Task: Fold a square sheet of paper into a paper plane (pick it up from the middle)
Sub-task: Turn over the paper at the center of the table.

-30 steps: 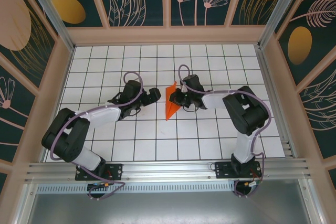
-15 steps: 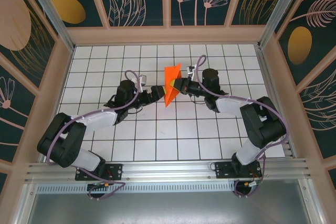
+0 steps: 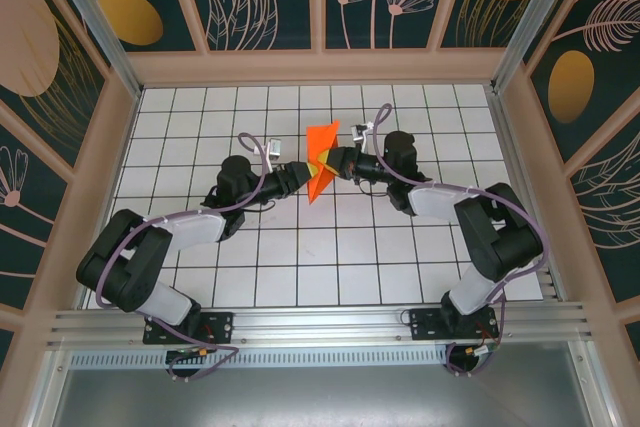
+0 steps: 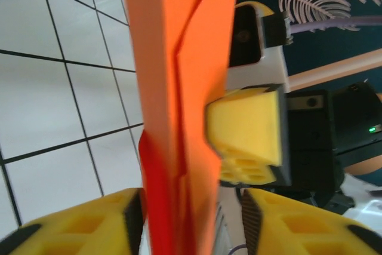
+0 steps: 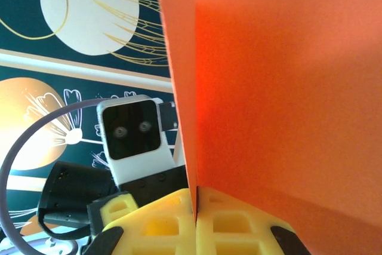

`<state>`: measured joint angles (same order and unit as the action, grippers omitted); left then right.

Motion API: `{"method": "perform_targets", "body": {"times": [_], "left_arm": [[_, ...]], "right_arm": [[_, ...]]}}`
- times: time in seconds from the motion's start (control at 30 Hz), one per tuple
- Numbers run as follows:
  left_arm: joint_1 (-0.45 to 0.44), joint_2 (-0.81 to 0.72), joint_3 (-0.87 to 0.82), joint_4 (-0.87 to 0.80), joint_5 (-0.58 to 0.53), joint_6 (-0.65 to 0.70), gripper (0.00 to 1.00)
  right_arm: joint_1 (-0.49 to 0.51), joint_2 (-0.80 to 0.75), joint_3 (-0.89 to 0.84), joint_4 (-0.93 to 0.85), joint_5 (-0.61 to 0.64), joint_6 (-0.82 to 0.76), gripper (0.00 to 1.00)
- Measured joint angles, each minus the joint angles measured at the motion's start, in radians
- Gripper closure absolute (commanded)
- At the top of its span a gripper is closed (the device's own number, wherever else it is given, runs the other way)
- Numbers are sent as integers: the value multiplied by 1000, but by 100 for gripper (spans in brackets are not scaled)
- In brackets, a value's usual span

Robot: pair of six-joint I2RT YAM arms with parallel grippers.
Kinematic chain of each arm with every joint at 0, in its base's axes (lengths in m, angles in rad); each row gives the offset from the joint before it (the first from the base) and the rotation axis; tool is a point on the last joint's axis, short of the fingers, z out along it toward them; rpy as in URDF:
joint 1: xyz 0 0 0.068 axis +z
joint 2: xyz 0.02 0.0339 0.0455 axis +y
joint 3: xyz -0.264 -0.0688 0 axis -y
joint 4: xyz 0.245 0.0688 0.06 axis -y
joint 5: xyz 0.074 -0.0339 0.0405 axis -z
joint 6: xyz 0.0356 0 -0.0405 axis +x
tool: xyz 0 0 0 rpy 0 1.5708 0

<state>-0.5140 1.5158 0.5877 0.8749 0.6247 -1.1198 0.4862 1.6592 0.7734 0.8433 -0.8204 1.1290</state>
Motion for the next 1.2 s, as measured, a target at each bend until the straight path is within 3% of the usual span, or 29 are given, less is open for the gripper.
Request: {"method": "perform_targets", "body": {"times": [0.2, 0.33, 0.5, 0.7, 0.87, 1.07, 1.2], "left_arm": [[0, 0, 0, 1, -1, 5, 86], [0, 0, 3, -33, -8, 17, 90], [0, -14, 45, -200, -75, 98, 91], [-7, -30, 182, -580, -331, 256, 91], [-56, -14, 356, -925, -671, 352, 91], [-131, 98, 545, -1231, -1008, 379, 92], [-175, 232, 631, -1385, -1139, 357, 89]], "right_arm": [[0, 19, 3, -10, -12, 3, 89], [-2, 19, 39, -90, -16, -23, 64], [-33, -7, 113, -331, 43, -152, 39], [-76, -121, 140, -685, 324, -343, 25], [-82, -229, 101, -835, 517, -433, 20], [-100, -292, 23, -885, 616, -463, 19], [-112, -309, -30, -885, 642, -462, 19]]}}
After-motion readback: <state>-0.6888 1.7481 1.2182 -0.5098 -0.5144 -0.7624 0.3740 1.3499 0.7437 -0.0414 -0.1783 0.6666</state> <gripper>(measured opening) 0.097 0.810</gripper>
